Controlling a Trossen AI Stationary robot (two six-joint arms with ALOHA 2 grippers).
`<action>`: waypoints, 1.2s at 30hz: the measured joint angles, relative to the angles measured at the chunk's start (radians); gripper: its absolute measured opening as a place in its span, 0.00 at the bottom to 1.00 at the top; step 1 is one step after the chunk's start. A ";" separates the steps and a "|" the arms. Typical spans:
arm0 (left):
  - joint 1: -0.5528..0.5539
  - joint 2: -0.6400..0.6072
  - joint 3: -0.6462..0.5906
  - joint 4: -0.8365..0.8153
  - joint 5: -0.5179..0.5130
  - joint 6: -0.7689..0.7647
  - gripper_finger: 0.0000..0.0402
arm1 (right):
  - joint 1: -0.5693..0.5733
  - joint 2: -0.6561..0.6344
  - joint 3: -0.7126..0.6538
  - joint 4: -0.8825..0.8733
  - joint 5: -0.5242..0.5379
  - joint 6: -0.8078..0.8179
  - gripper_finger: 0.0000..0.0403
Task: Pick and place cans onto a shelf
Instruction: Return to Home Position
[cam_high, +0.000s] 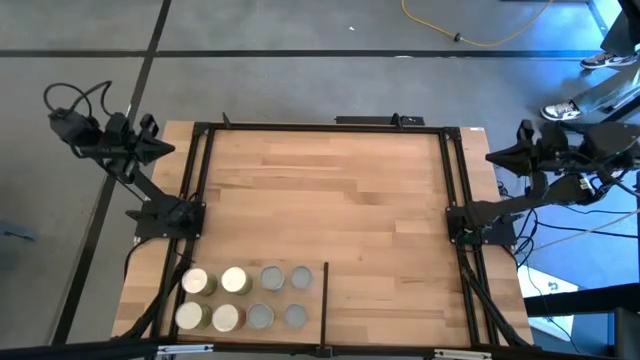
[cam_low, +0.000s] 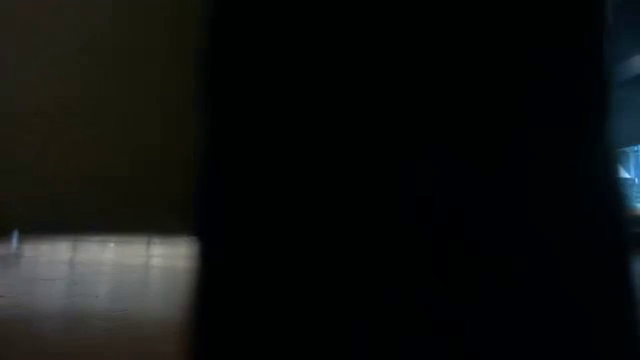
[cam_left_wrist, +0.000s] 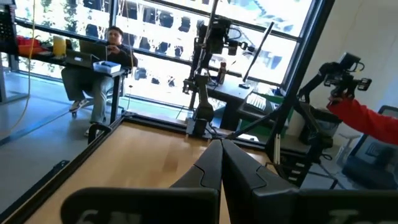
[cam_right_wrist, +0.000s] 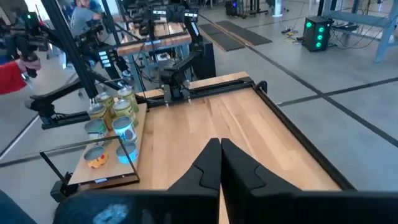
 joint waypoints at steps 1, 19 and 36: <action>0.000 -0.006 -0.010 0.009 -0.004 0.002 0.00 | 0.000 -0.026 -0.027 0.009 0.000 0.006 0.01; 0.000 -0.007 -0.237 0.253 0.016 0.078 0.00 | 0.000 -0.416 -0.568 0.461 -0.069 -0.069 0.01; 0.000 -0.007 -0.571 0.670 0.122 0.150 0.00 | 0.000 -0.422 -0.894 0.815 -0.171 -0.099 0.01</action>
